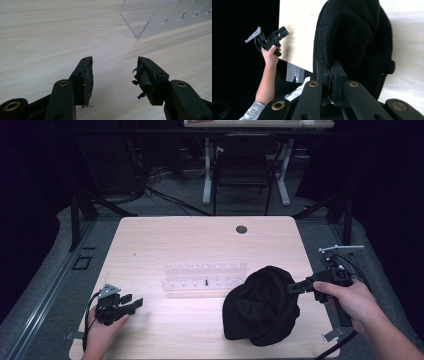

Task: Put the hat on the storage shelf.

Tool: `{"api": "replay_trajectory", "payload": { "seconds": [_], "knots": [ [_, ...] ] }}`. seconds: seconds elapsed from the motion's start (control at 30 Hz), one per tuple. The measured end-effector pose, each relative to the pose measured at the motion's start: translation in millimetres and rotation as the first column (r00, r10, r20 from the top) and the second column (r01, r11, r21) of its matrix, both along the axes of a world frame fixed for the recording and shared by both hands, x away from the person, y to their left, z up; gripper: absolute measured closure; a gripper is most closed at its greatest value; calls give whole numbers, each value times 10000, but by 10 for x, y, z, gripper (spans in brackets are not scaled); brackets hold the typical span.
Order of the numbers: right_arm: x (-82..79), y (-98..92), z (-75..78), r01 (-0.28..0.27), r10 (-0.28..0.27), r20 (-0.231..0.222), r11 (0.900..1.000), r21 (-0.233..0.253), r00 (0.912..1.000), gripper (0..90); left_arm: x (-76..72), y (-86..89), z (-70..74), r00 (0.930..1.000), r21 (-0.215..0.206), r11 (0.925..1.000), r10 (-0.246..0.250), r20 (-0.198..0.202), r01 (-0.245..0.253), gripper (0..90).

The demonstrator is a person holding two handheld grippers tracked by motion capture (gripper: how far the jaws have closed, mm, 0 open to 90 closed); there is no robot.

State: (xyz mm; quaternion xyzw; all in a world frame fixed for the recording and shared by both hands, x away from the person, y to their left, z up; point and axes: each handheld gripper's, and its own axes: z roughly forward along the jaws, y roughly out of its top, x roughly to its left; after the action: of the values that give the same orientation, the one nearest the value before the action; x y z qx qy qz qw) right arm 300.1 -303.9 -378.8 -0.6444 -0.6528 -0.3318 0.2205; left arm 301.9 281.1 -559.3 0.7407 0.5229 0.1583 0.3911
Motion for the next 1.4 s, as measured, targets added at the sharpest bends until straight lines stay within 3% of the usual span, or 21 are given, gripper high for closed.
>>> {"api": "replay_trajectory", "payload": {
  "seconds": [0.53, 0.67, 0.7, 0.77, 1.07, 1.3, 1.33, 1.4],
  "knots": [
    [-31, -20, 279, 225, -251, 666, 9989, 402, 9975, 879, 0, 1, 0, 10000, 4, 10000, -7, -12, 7, 474],
    [-38, -50, 334, 306, -340, 816, 9986, 425, 9961, 880, 3, 2, 0, 10000, 39, 10000, -37, -30, 37, 472],
    [-38, -68, 364, 256, -272, 838, 9995, 202, 9961, 880, 2, 0, 0, 10000, 34, 10000, -28, -39, 28, 472],
    [-43, -74, 386, 401, -456, 1009, 9976, 562, 9938, 880, 3, 0, -2, 10000, 62, 10000, -28, -32, 28, 470],
    [-21, -90, 555, 598, -708, 1446, 9951, 792, 9869, 880, 2, -1, -1, 10000, 59, 10000, -53, -37, 54, 469],
    [49, -36, 687, 443, -616, 1840, 9943, 966, 9810, 880, 5, -3, -5, 10000, 50, 10000, -27, -27, 28, 468],
    [59, -30, 713, 392, -539, 1856, 9958, 822, 9811, 880, 5, -3, -5, 10000, 58, 10000, -32, -29, 33, 468],
    [82, -6, 743, 349, -548, 1984, 9941, 1023, 9786, 880, 5, -4, -5, 10000, 51, 10000, -36, -24, 36, 468]
  ]
}}
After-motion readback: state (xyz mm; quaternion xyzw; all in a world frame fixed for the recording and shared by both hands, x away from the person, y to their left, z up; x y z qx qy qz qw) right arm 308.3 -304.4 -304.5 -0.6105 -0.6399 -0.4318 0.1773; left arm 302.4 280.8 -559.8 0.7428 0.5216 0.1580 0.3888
